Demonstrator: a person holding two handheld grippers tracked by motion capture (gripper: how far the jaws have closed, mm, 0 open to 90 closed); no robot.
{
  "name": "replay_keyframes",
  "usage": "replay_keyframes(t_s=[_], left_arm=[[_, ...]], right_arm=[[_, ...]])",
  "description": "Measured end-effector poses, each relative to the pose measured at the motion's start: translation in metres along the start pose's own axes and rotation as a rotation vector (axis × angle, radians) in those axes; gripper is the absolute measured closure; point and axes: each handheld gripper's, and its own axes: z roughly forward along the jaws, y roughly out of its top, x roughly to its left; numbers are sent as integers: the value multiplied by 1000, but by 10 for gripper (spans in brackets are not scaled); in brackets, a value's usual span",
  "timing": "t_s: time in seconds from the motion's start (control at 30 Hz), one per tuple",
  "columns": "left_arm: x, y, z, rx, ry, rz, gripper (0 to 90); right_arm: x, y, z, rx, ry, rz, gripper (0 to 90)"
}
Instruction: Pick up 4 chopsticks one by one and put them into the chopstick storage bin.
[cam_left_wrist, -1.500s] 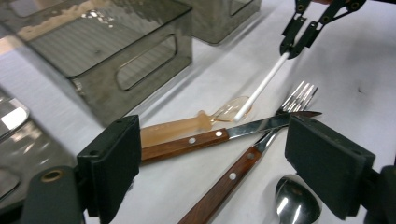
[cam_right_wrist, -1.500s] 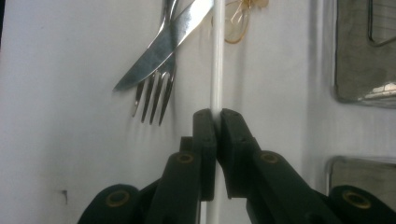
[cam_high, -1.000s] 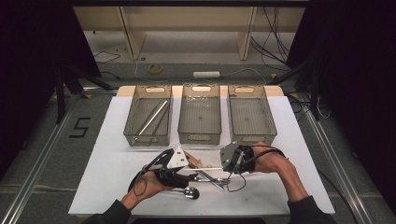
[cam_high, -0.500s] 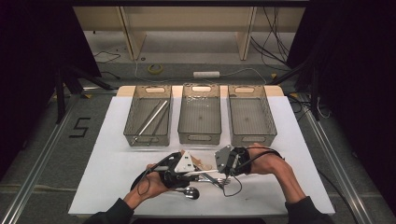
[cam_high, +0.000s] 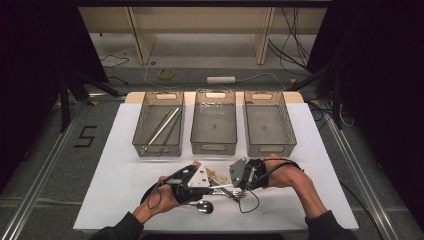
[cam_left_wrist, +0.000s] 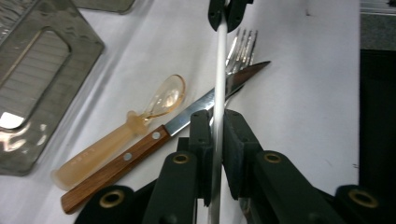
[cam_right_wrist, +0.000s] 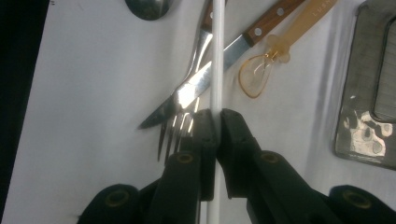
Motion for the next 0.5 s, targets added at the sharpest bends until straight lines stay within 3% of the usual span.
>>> replay_keyframes(t_s=[0.13, 0.2, 0.3, 0.37, 0.5], left_arm=[[-2, 1, -3, -22, -1, 9, 851], [-1, 0, -5, -31, 17, 11, 853], [3, -2, -10, -45, 42, -1, 853], [6, -4, -13, -53, 59, -16, 854], [11, -8, -20, -81, 83, -54, 854]], right_arm=[[-3, -3, -2, -22, 2, 42, 820], [-3, -5, -6, -48, -7, 84, 718], [-6, -10, -14, -80, -52, 145, 604], [-7, -14, -18, -145, -88, 213, 526], [-6, -23, -25, -215, -150, 326, 442]])
